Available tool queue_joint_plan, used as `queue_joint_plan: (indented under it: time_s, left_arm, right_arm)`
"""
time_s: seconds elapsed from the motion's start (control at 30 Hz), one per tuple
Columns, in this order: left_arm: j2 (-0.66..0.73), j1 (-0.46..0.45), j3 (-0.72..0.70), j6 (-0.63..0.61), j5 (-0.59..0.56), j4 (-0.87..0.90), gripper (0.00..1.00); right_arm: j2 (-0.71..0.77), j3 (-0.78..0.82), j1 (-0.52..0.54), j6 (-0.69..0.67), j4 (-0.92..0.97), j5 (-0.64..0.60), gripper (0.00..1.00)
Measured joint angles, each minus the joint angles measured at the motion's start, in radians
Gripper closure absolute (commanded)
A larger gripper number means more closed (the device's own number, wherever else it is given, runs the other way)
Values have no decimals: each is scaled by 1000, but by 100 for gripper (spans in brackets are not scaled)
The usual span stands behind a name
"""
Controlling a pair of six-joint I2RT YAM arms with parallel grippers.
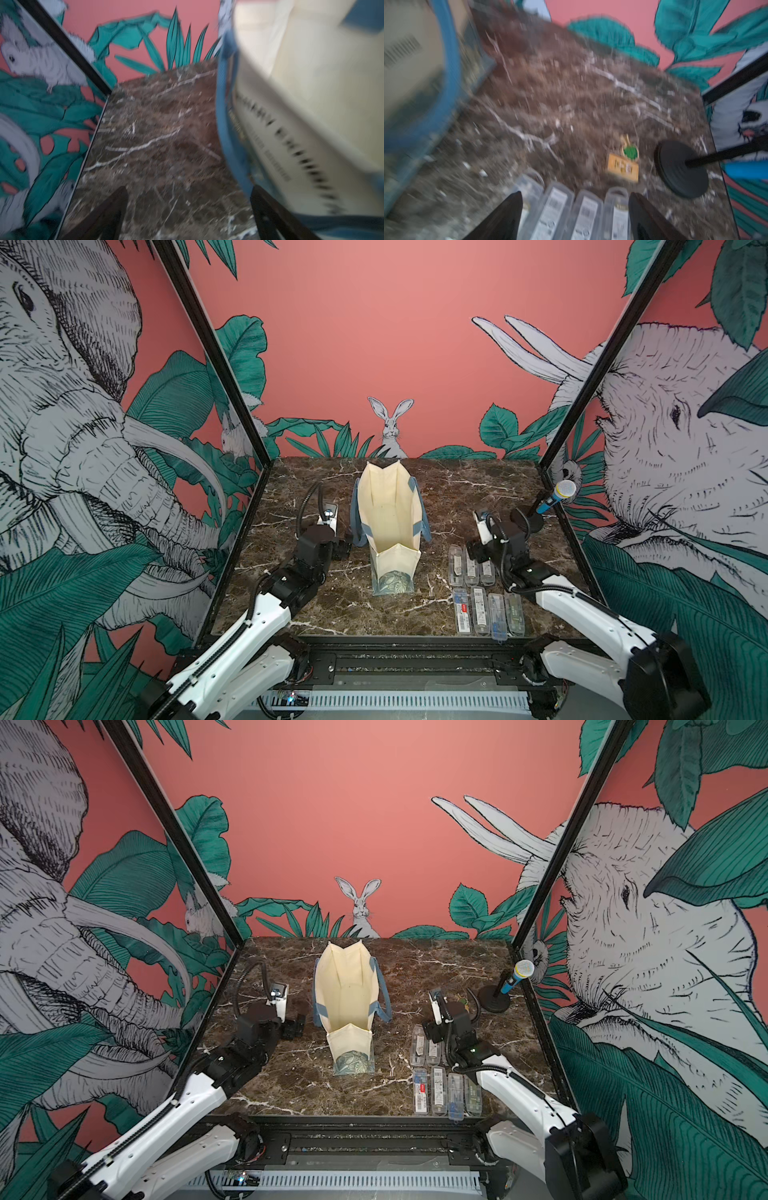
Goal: Take out the compass set from the canvas bag
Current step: Reset both arms
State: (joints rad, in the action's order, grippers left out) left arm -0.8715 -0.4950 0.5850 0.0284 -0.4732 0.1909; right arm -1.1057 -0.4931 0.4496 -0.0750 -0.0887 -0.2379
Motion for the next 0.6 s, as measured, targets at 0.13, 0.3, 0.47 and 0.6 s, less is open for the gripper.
queue_joint_plan:
  time_s: [0.13, 0.3, 0.47, 0.6]
  left_arm:
    - [-29, 80, -87, -48, -9, -51, 6]
    - [-116, 167, -153, -112, 53, -238, 9]
    - [-230, 247, -163, -129, 135, -373, 10]
    - [-294, 278, -163, -151, 194, -490, 11]
  right_arm:
    - [-52, 67, -20, -68, -163, -49, 14]
    - [-159, 104, -78, -113, -460, -47, 13]
    - [-170, 153, -114, -120, -607, -31, 13]
    - [-127, 175, -116, -120, -640, -16, 14]
